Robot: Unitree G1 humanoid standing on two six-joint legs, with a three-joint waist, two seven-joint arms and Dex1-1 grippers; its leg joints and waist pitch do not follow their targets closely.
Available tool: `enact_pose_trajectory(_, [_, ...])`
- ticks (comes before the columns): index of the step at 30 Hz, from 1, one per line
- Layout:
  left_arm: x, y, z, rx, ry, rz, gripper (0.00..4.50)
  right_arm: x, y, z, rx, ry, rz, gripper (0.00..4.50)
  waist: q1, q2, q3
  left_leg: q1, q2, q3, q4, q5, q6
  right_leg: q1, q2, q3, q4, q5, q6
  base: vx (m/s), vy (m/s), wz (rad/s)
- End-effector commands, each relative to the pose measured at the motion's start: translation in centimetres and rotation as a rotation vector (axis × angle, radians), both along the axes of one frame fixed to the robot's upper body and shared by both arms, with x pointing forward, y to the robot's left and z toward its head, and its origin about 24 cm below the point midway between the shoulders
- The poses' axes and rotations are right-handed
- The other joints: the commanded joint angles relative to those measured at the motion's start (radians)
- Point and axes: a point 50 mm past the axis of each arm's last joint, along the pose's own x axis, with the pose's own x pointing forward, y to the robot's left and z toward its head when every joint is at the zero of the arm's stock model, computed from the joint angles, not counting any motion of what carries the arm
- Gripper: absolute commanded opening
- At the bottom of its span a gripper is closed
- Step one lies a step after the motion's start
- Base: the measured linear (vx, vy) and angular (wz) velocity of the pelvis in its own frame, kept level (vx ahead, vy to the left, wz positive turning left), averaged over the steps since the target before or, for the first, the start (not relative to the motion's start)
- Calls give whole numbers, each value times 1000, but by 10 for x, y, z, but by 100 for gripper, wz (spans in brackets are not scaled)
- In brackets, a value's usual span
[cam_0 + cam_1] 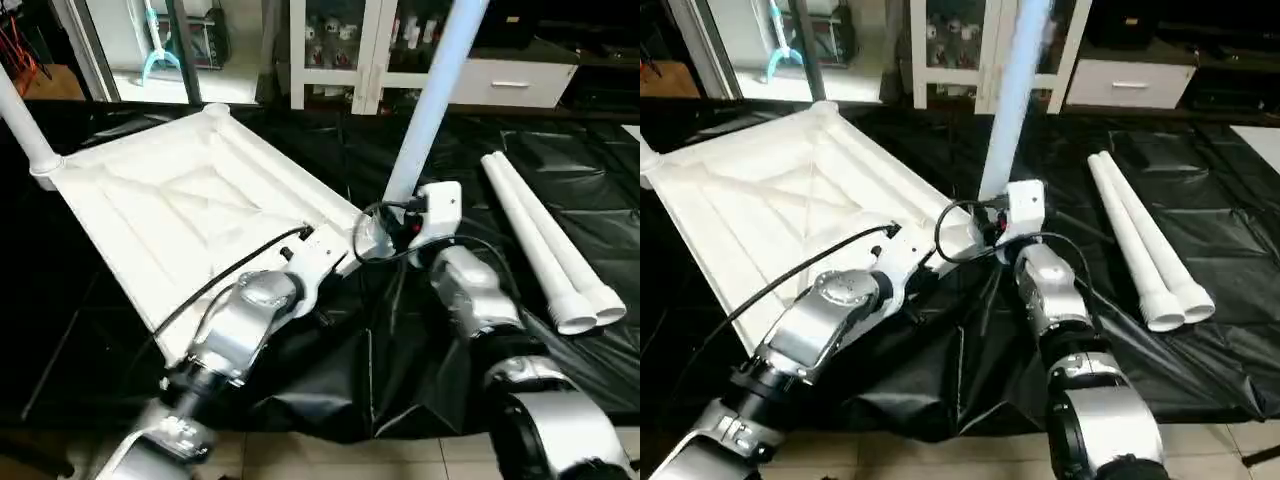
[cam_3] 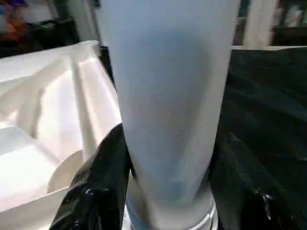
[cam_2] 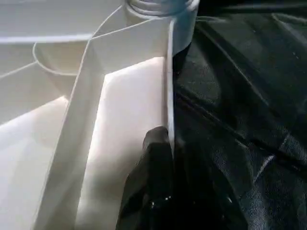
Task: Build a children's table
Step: Insert table leg to table base
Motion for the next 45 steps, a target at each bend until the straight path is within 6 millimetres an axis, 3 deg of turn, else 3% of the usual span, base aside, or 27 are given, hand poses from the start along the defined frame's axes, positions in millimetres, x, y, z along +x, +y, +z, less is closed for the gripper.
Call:
enact_pose_trajectory(1, [-5,6,2,-27,-39,-77,0,-12,3,-16,27,60,121,264,10,-10,-66,9,0,2,-42,-28,125,49,-51,27,-68,358,-270,0,0,0])
enact_pose_trajectory(4, [-17,16,3,-42,-50,-236,0,-14,-15,-2,22,-5,222,289,12,-6,-66,11,2,1,-42,-36,133,48,-51,26,-69,346,-278,0,0,0])
enact_pose_trajectory(7, [-37,35,-4,-3,22,-397,0,-27,-43,14,-36,-56,426,319,19,13,-74,18,9,-1,-39,-11,130,44,-48,21,-60,372,-288,0,0,0])
enact_pose_trajectory(10, [-41,39,-5,2,45,-420,0,-34,-52,18,-78,-63,509,336,31,16,-74,18,9,1,-35,30,134,40,-45,19,-53,439,-291,0,0,0])
enact_pose_trajectory(12, [-44,41,-4,-8,52,-436,0,-38,-57,21,-101,-69,549,365,38,11,-75,17,6,4,-35,24,128,42,-47,20,-53,448,-289,0,0,0])
enact_pose_trajectory(19, [-42,43,0,-22,34,-458,0,-47,-56,26,-131,-53,686,372,45,13,-75,15,3,2,-36,-5,110,46,-49,21,-56,414,-280,0,0,0])
enact_pose_trajectory(24, [-41,43,2,-20,30,-464,0,-49,-52,24,-117,-44,721,372,49,14,-79,16,4,1,-33,22,114,44,-47,19,-50,446,-287,0,0,0])
enact_pose_trajectory(25, [-41,43,2,-19,29,-467,0,-49,-50,23,-113,-40,729,347,51,11,-79,15,3,2,-32,28,116,45,-48,19,-49,456,-286,0,0,0])
enact_pose_trajectory(36, [-44,42,1,-18,35,-481,0,-49,-42,7,-114,29,730,256,58,14,-79,17,4,1,-33,28,108,41,-49,18,-49,442,-287,0,0,0])
enact_pose_trajectory(44, [-44,41,1,-14,38,-486,0,-47,-41,5,-121,39,707,216,57,14,-80,16,3,1,-32,18,102,44,-50,19,-49,426,-284,0,0,0])
enact_pose_trajectory(45, [-44,42,1,-14,38,-487,0,-47,-40,4,-122,42,704,214,57,19,-79,17,4,0,-32,15,100,42,-49,18,-49,421,-284,0,0,0])
